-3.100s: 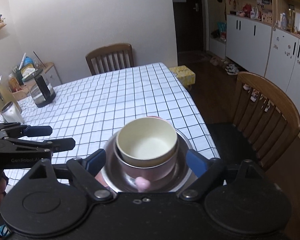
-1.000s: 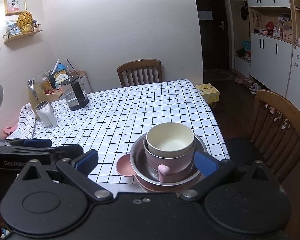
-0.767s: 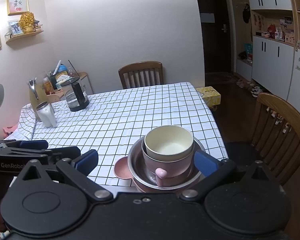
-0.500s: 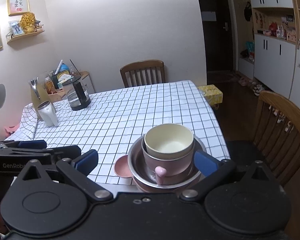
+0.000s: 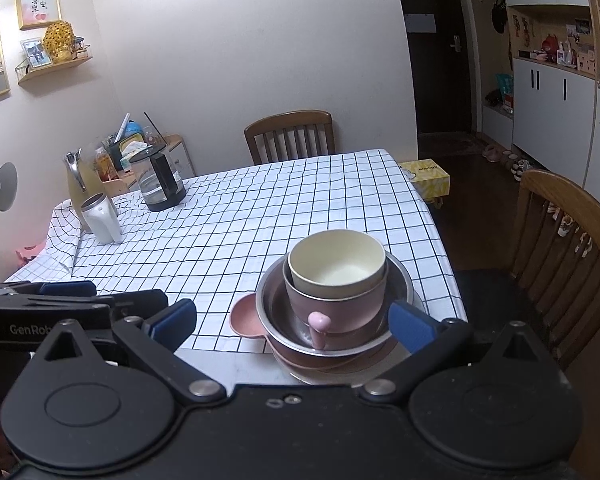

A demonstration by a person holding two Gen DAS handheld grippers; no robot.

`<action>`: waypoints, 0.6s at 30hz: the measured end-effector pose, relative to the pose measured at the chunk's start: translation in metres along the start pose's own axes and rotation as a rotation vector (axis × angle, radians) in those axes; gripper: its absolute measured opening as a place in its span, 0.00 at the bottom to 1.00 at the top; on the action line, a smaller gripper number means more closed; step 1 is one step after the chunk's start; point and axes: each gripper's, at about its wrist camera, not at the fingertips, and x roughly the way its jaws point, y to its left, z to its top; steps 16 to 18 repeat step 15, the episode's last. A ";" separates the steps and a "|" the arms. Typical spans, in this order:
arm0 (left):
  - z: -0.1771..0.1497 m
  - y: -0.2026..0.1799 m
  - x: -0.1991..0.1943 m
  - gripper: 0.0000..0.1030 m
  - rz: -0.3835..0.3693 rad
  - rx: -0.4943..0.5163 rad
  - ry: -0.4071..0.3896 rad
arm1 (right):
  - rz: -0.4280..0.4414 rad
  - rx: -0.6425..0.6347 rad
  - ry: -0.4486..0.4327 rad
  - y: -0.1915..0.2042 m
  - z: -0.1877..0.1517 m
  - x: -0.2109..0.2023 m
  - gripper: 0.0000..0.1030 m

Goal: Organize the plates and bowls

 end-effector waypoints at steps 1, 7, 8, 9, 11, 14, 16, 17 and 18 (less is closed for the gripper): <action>-0.001 -0.001 0.000 1.00 0.001 0.001 0.001 | 0.001 0.002 0.001 -0.001 -0.001 0.000 1.00; -0.005 -0.004 0.000 1.00 -0.003 -0.006 0.018 | 0.005 0.008 0.008 -0.004 -0.004 -0.002 1.00; -0.005 -0.004 0.000 1.00 -0.003 -0.006 0.020 | 0.006 0.009 0.009 -0.005 -0.004 -0.002 1.00; -0.006 -0.005 0.001 1.00 -0.002 -0.006 0.022 | 0.005 0.009 0.011 -0.006 -0.005 -0.003 1.00; -0.007 -0.006 0.001 1.00 0.000 -0.005 0.025 | 0.003 0.009 0.013 -0.007 -0.005 -0.004 1.00; -0.009 -0.007 0.003 1.00 0.001 -0.009 0.032 | 0.001 0.009 0.020 -0.008 -0.007 -0.004 1.00; -0.009 -0.007 0.004 1.00 -0.001 -0.011 0.035 | 0.001 0.007 0.024 -0.008 -0.007 -0.003 1.00; -0.009 -0.007 0.004 1.00 -0.001 -0.011 0.035 | 0.001 0.007 0.024 -0.008 -0.007 -0.003 1.00; -0.009 -0.007 0.004 1.00 -0.001 -0.011 0.035 | 0.001 0.007 0.024 -0.008 -0.007 -0.003 1.00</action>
